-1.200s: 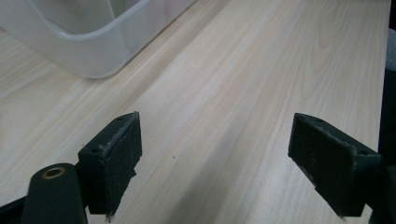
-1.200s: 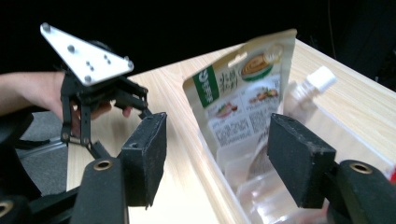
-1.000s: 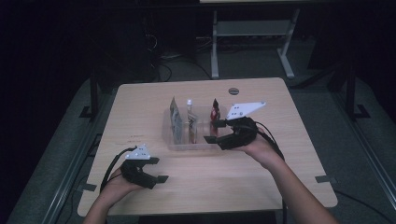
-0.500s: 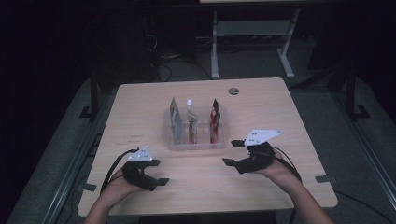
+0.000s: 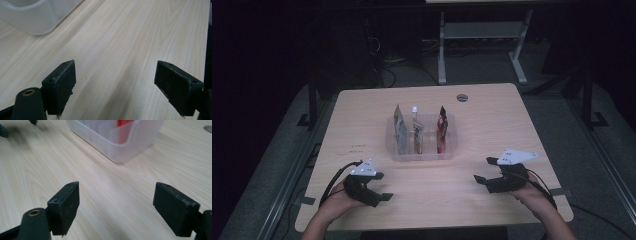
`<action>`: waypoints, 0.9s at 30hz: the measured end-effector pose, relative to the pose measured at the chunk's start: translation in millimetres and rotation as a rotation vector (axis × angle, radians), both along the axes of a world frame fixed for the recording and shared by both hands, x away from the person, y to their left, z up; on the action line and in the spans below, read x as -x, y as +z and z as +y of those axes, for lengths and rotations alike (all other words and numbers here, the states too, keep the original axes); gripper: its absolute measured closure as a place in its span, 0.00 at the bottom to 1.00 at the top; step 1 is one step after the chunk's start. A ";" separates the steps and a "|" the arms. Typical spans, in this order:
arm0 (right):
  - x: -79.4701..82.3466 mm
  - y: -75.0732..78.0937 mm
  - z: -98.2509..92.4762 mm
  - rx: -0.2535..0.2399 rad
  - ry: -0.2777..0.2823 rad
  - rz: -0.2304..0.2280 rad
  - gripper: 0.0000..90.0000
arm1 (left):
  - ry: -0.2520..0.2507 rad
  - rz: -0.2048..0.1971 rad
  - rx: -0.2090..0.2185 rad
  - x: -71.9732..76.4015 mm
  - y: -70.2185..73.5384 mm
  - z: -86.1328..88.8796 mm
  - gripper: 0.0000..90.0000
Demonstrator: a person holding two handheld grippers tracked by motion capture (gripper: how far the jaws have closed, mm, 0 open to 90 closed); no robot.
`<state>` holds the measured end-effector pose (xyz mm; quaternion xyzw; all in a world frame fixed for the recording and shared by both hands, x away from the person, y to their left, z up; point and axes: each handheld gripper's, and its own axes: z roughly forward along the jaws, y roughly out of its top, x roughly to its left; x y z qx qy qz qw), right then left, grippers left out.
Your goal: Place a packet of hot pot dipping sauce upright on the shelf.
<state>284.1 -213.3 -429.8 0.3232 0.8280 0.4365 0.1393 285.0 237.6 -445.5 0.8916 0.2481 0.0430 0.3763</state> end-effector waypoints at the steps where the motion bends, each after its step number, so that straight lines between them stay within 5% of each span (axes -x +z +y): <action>1: 0.8 -1.9 -4.1 0.006 -0.013 0.002 0.22 | -0.002 0.000 -0.002 0.3 -0.5 -0.1 0.19; 11: -2.3 -17.7 -24.8 0.067 -0.107 0.007 0.21 | -0.018 0.001 -0.023 0.2 -3.9 0.8 0.18; 27: -8.1 -27.5 -32.4 0.098 -0.101 0.037 0.19 | -0.010 0.012 -0.047 -3.7 -8.9 3.6 0.17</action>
